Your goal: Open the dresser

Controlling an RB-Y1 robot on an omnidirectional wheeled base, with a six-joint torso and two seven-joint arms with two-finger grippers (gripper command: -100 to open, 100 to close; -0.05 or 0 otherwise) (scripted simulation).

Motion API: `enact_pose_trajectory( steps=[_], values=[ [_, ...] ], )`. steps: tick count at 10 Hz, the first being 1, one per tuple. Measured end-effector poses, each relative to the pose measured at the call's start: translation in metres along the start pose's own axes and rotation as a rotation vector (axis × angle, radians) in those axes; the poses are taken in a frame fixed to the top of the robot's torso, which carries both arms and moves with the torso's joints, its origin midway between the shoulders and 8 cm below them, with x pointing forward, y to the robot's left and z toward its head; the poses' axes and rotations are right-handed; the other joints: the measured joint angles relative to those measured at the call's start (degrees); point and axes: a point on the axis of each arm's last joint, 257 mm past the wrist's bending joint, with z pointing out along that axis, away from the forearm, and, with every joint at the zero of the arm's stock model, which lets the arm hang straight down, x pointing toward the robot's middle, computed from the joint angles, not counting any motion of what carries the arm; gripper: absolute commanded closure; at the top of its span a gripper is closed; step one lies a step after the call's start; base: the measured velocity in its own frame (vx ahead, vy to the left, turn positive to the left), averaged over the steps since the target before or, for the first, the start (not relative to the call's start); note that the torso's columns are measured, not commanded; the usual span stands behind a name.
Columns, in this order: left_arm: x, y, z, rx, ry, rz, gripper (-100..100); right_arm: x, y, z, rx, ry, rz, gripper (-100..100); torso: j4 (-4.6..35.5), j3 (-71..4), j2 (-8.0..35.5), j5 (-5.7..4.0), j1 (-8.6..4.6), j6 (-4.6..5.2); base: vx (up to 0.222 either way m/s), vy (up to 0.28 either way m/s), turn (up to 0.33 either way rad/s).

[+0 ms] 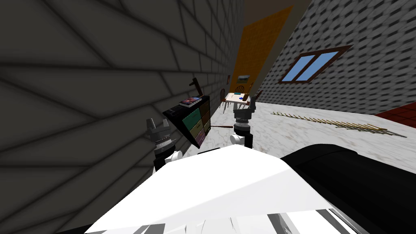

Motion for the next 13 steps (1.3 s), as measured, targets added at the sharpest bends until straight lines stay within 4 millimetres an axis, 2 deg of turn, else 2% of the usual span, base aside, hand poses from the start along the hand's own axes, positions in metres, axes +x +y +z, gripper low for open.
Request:
enact_pose_trajectory(
  steps=[2, 9, 10, 11, 13],
  values=[
    [0.0, 0.0, 0.0, 0.0, 0.0, 0.0, 0, 0.0, 0.0, 0.0, 0.0, 0.0, 0.0, 0, 6.0, -12.0, 5.97, 0.0, 0.0, 0.0, 0.0, 0.0, 0.0],
    [0.0, -0.0002, 0.0001, 0.0, 0.0, 0.0, 0, 0.0, 0.0002, 0.0001, 0.0, 0.0, 0.0, 0, 35.37, -70.73, 35.39, 0.0, 0.0, 0.0, 0.0, 0.0, 0.0],
    [0.0, -0.0002, 0.0001, 0.0, 0.0, 0.0, -100, 0.0, 0.0002, 0.0001, 0.0, 0.0, 0.0, 0, 39.6, -79.19, 39.62, 0.0, 0.0, 0.0, 0.03, -0.023, 0.025],
    [-0.0001, 0.0009, -0.0014, -0.007, 0.021, 0.008, -100, 0.0, 0.0, 0.0, 0.0, 0.0, 0.0, 0, 41.48, -83.17, 41.49, -0.01, -0.05, -0.01, 0.054, -0.051, 0.046],
    [-0.0014, 0.0019, -0.0075, -0.027, 0.061, 0.023, -100, -0.0001, -0.0001, -0.0001, 0.0, 0.0, 0.0, 0, 42.17, -84.61, 42.07, -0.03, -0.1, 0.0, 0.082, -0.082, 0.068]
  ],
)
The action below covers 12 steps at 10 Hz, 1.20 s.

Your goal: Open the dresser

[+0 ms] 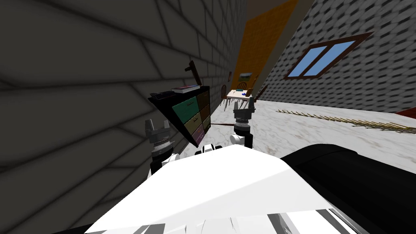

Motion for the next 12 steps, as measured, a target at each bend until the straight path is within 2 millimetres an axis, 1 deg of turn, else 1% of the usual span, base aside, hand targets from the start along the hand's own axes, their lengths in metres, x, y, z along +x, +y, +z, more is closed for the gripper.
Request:
enact_pose_trajectory(
  steps=[3, 4, 7, 9, 10, 12],
  values=[
    [-0.012, 0.0, -0.015, -0.04, 0.029, 0.01, -100, 0.0, 0.0, 0.0, 0.0, 0.0, 0.0, 0, 0.09, -0.02, 0.13, 0.01, 0.03, 0.0, 0.124, -0.128, 0.1],
    [-0.02, 0.002, -0.022, -0.056, 0.027, 0.01, -100, 0.0, 0.0, 0.0, 0.0, 0.0, 0.0, 0, 0.11, 0.04, 0.22, 0.03, 0.1, 0.0, 0.159, -0.134, 0.104],
    [-0.044, -0.006, -0.039, -0.092, -0.004, -0.004, -100, 0.0, 0.0, 0.0, 0.0, 0.0, 0.0, 0, 0.07, -0.05, 0.07, 0.02, 0.06, 0.01, 0.17, -0.148, 0.115],
    [-0.054, -0.008, -0.049, -0.115, -0.026, -0.007, -100, 0.0, 0.0, 0.0, 0.0, 0.0, 0.0, 0, 0.16, 0.13, 0.34, 0.06, 0.18, 0.0, 0.145, -0.147, 0.119],
    [-0.063, -0.01, -0.055, -0.126, -0.043, -0.011, -100, 0.0, 0.0, 0.0, 0.0, 0.0, 0.0, 0, 0.12, 0.05, 0.22, 0.01, 0.02, -0.01, 0.106, -0.132, 0.064],
    [-0.074, -0.014, -0.064, -0.146, -0.067, -0.015, -100, 0.0, 0.0, 0.0, 0.0, 0.0, 0.0, 0, 0.13, 0.08, 0.27, 0.05, 0.16, 0.0, 0.126, -0.151, 0.128]
  ],
)
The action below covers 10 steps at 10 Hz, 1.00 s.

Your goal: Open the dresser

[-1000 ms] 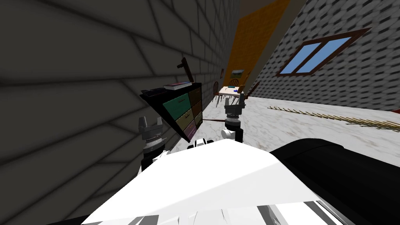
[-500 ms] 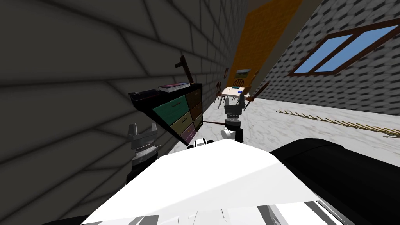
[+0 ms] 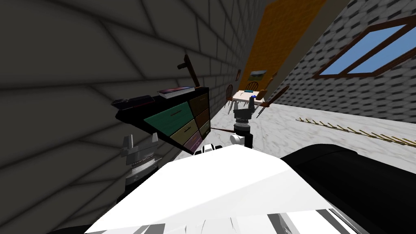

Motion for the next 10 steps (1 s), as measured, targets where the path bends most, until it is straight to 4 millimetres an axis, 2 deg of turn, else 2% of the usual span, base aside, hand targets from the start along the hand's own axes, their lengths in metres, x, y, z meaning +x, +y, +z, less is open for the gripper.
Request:
enact_pose_trajectory(
  steps=[4, 10],
  values=[
    [-0.032, -0.012, -0.02, -0.037, -0.066, -0.015, -100, 0.0, 0.0, 0.0, 0.0, 0.0, 0.0, 0, -0.05, -0.1, -0.16, -0.04, -0.13, -0.01, 0.128, -0.14, 0.076],
    [-0.067, -0.029, -0.047, -0.084, -0.153, -0.022, -100, 0.0, 0.0, 0.0, 0.0, 0.0, 0.0, 0, -0.05, -0.1, -0.09, -0.05, -0.1, 0.02, 0.124, -0.15, 0.053]
  ],
)
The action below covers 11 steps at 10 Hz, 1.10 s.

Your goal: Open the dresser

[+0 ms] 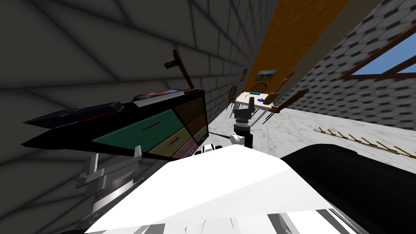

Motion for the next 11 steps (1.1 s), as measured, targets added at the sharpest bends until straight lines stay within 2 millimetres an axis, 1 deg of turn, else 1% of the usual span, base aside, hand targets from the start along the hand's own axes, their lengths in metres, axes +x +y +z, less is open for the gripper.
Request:
enact_pose_trajectory(
  steps=[2, 4, 6, 7, 8, 9, 11],
  values=[
    [-0.015, -0.007, -0.008, -0.017, -0.037, -0.003, -100, 0.0, 0.0, 0.0, 0.0, 0.0, 0.0, 0, 0.05, 0.09, 0.08, 0.01, -0.08, -0.02, 0.118, -0.188, 0.035],
    [-0.028, -0.015, -0.014, -0.035, -0.068, -0.003, -100, 0.0, 0.0, 0.0, 0.0, 0.0, 0.0, 0, 0.02, 0.03, -0.02, 0.07, 0.17, -0.01, 0.162, -0.157, 0.013],
    [-0.045, -0.025, -0.025, -0.053, -0.11, -0.003, -100, 0.0, 0.0, 0.0, 0.0, 0.0, 0.0, 0, -0.03, -0.08, -0.17, -0.04, -0.22, -0.01, 0.198, -0.256, -0.013],
    [-0.053, -0.029, -0.029, -0.065, -0.13, 0.001, -100, 0.0, 0.0, 0.0, 0.0, 0.0, 0.0, 0, 0.0, 0.0, -0.03, -0.05, -0.19, -0.01, 0.124, -0.176, -0.005],
    [-0.058, -0.031, -0.032, -0.071, -0.145, -0.001, -100, 0.0, 0.0, 0.0, 0.0, 0.0, 0.0, 0, 0.08, 0.16, 0.22, 0.06, 0.21, -0.01, 0.113, -0.152, -0.04],
    [-0.064, -0.034, -0.036, -0.08, -0.164, -0.001, -100, 0.0, 0.0, 0.0, 0.0, 0.0, 0.0, 0, 0.11, 0.2, 0.26, 0.12, 0.3, -0.01, 0.128, -0.187, -0.057],
    [-0.077, -0.041, -0.043, -0.099, -0.202, 0.003, -100, 0.0, 0.0, 0.0, 0.0, 0.0, 0.0, 0, 0.0, -0.02, -0.09, 0.0, -0.04, -0.02, 0.161, -0.171, -0.041]
  ],
)
